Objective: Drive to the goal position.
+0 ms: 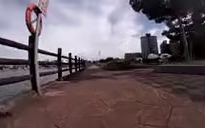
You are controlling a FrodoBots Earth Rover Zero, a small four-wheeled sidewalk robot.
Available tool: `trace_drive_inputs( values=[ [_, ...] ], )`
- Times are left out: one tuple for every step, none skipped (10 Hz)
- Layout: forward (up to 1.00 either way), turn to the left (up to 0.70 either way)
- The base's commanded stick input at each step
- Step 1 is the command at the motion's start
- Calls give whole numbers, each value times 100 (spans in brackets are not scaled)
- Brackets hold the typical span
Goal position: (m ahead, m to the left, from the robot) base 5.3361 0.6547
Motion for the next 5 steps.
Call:
trace_drive_inputs(
  values=[
    [70, 11],
    [70, 11],
    [70, 11],
    [70, 11],
    [70, 11]
  ],
)
